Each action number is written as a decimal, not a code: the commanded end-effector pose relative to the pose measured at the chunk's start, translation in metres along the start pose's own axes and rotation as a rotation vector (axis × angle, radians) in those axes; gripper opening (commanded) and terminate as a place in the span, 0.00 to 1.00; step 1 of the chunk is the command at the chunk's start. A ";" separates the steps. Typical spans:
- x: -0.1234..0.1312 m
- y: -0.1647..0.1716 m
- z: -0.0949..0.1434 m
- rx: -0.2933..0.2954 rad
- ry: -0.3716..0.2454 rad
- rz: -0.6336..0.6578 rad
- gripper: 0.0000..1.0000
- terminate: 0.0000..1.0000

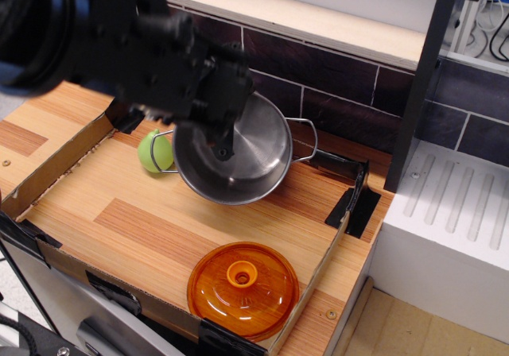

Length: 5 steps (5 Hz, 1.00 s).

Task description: Topple metal pot

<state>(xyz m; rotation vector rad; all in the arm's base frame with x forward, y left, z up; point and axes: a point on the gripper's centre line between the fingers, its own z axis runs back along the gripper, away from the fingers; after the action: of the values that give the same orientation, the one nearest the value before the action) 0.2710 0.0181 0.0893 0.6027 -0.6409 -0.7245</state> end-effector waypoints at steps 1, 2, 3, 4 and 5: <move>0.009 -0.010 -0.004 0.005 0.013 0.022 0.00 0.00; 0.003 -0.022 -0.002 -0.011 0.022 -0.012 0.00 0.00; -0.006 -0.027 0.004 -0.023 0.026 -0.020 0.00 0.00; -0.015 -0.033 0.009 -0.021 0.036 -0.038 0.00 0.00; -0.021 -0.032 0.013 -0.064 0.118 0.015 1.00 0.00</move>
<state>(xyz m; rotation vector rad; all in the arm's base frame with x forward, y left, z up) 0.2286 0.0120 0.0569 0.5758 -0.4926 -0.6949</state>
